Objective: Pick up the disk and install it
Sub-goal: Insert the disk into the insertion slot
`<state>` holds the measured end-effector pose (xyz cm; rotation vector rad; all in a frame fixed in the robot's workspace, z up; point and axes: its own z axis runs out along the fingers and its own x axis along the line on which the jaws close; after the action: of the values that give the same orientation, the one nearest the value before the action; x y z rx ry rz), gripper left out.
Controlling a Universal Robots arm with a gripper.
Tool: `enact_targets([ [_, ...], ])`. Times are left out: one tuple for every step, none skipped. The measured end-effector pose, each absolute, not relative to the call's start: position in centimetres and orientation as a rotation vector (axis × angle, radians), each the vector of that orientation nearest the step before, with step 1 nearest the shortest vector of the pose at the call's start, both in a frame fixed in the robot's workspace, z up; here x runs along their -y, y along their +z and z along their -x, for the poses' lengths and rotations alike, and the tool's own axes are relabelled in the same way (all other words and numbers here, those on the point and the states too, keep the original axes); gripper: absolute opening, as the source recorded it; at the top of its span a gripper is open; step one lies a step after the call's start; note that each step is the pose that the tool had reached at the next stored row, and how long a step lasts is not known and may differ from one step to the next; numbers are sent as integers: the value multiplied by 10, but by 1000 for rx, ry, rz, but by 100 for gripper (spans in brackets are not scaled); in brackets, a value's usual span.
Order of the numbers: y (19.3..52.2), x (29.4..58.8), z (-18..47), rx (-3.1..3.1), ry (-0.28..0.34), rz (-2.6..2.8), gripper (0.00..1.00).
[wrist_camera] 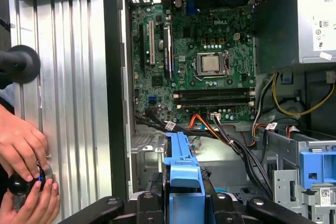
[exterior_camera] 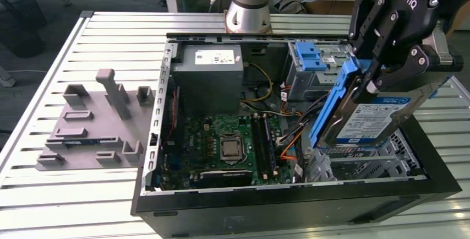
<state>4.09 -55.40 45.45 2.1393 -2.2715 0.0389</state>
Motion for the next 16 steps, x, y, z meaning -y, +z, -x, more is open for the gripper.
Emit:
enact_targets([
  [454, 554, -41, 2272, 39, -2139, 36],
  [455, 554, -41, 2271, 39, -2139, 36],
  [455, 554, -41, 2271, 39, -2139, 36],
  [454, 554, -41, 2271, 39, -2139, 36],
  [454, 554, -41, 2271, 39, -2139, 36],
  [454, 554, -41, 2271, 39, -2139, 36],
  [454, 554, -42, 2271, 39, -2139, 36],
  [454, 554, -42, 2271, 39, -2140, 36],
  [454, 554, -43, 2271, 39, -2139, 36],
  [454, 554, -44, 2271, 39, -2139, 36],
  [454, 554, -46, 2271, 39, -2139, 36],
  [454, 554, -47, 2271, 39, -2139, 36],
  [453, 554, -49, 2271, 39, -2139, 36],
  [453, 554, -50, 2271, 39, -2139, 36],
  [453, 554, -52, 2272, 39, -2139, 36],
  [453, 554, -53, 2272, 39, -2140, 36],
])
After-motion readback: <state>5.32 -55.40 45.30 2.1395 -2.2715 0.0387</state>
